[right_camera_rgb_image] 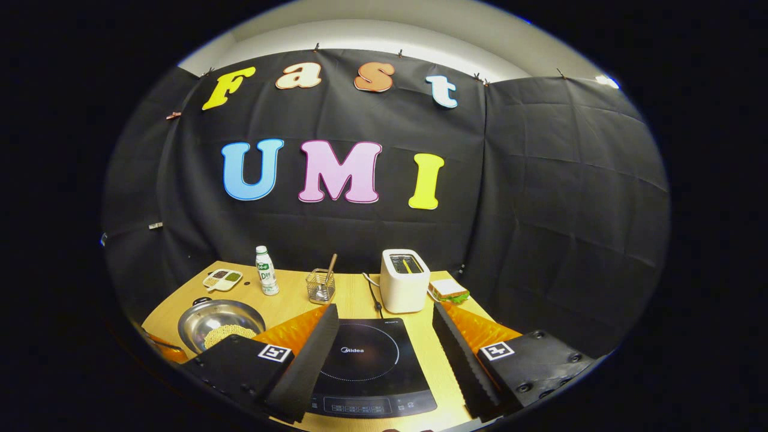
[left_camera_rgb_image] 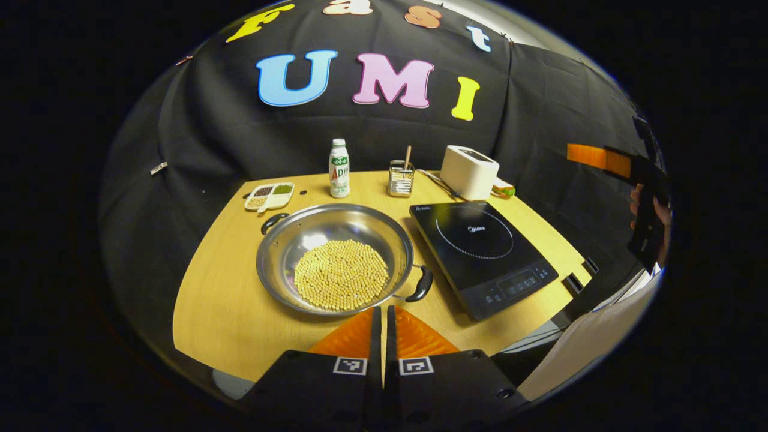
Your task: First push the handle of the pot to place it horizontally, then grasp the pot with both hands and set it on the induction cooktop.
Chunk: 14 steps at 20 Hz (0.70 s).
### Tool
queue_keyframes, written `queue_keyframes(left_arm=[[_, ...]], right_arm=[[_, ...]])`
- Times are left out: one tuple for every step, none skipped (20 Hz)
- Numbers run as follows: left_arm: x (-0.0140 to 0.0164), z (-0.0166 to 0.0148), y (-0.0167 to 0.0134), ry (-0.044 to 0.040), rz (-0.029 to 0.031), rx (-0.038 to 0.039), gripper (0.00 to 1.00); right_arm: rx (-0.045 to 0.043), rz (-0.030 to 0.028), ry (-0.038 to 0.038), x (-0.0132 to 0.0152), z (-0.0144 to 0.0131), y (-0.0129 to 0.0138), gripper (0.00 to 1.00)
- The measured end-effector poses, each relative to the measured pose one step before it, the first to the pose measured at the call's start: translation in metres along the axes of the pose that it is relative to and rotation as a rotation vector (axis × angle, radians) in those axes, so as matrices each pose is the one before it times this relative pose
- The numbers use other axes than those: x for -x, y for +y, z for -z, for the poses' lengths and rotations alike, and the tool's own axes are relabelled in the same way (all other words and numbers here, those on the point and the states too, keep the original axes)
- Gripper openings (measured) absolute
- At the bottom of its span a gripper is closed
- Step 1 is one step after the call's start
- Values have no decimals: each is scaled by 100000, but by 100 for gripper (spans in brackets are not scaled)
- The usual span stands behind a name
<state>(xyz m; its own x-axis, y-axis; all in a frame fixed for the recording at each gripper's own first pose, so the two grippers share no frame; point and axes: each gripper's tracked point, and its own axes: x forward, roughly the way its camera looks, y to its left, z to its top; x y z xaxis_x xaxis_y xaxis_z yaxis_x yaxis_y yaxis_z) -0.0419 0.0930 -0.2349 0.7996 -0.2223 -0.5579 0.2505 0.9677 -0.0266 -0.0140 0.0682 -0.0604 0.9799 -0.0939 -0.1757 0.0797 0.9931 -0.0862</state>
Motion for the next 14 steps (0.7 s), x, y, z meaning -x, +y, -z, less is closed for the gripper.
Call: queue_keyframes(left_arm=[[-318, 882, 317, 3223, -2292, 1266, 5], [-345, 866, -34, 2999, -149, 2191, 5], [-432, 785, -273, 2801, -272, 1171, 5], [-504, 703, 140, 3009, -1582, -373, 5], [-445, 749, -38, 2020, -740, -969, 5], [-545, 288, -48, 1308, -806, -1312, 5], [-768, 537, -497, 1565, 847, -906, 5], [-621, 232, -447, 1502, 987, -316, 5], [-830, 172, -178, 1320, 688, 3, 5], [-651, -134, -339, 362, 1327, 137, 5], [-674, -202, -306, 153, 723, -831, 5], [-690, -225, -88, 718, 340, -1747, 5], [-562, -143, -57, 679, -179, -2227, 5], [-609, -215, -36, 685, -110, -2071, 5]], right_arm=[[643, -1016, 387, -316, 270, -34, 98], [653, -688, -266, -410, 106, -116, 98], [-336, -298, -41, -715, -96, -221, 98], [-1508, -832, 813, -1046, -24, -95, 98], [-1379, -992, 676, -511, 188, 90, 98], [-391, -536, 533, -197, 200, -198, 98], [181, -226, 461, -358, 172, -316, 98], [-72, -264, 807, -249, 369, -347, 98], [-393, -423, 1433, -307, 418, -145, 98], [-556, -918, 1676, -219, 484, -30, 98], [-267, -550, 1444, -131, 278, -81, 98], [-1, 155, 285, -108, 37, -354, 98], [117, 61, -662, -95, -235, -299, 98], [226, 28, -584, -110, -163, -195, 98]])
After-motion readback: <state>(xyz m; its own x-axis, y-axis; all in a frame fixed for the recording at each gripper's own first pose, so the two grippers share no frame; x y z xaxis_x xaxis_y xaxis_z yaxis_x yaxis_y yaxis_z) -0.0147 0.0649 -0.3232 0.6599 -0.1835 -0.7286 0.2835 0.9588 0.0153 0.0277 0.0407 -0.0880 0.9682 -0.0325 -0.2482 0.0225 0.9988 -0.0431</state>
